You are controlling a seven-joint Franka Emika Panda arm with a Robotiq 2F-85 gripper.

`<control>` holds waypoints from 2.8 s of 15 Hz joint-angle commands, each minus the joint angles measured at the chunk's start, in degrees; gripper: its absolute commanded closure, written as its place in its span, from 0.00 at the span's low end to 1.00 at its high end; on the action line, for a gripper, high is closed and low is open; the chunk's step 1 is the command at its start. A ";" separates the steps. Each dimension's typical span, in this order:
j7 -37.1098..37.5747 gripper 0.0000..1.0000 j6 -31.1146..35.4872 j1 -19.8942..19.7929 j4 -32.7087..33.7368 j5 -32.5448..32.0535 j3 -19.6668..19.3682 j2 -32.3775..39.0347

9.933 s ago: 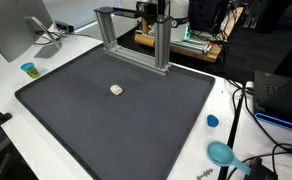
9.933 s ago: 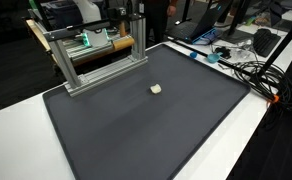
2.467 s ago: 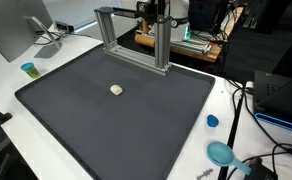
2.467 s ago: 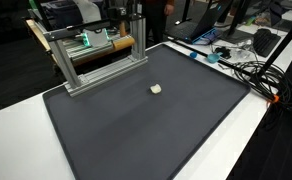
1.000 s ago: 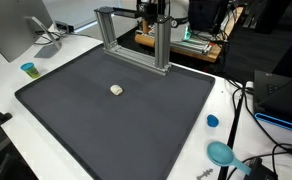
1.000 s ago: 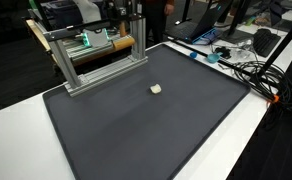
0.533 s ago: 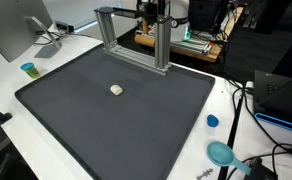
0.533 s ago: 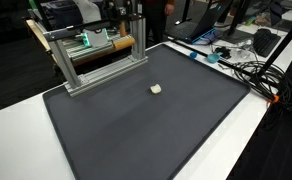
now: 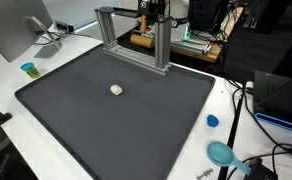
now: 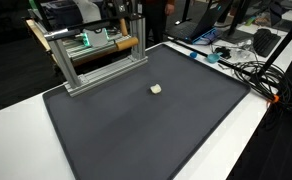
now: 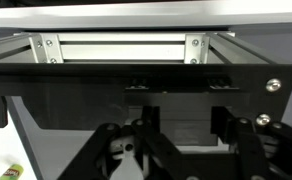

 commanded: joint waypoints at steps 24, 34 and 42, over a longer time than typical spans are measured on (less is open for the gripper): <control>-1.02 0.79 1.37 1.47 -0.65 0.35 0.11 -2.19; -1.81 0.79 7.74 -1.50 12.48 -2.57 -0.35 8.00; -1.05 0.54 5.13 -0.94 21.07 -3.14 -0.20 16.19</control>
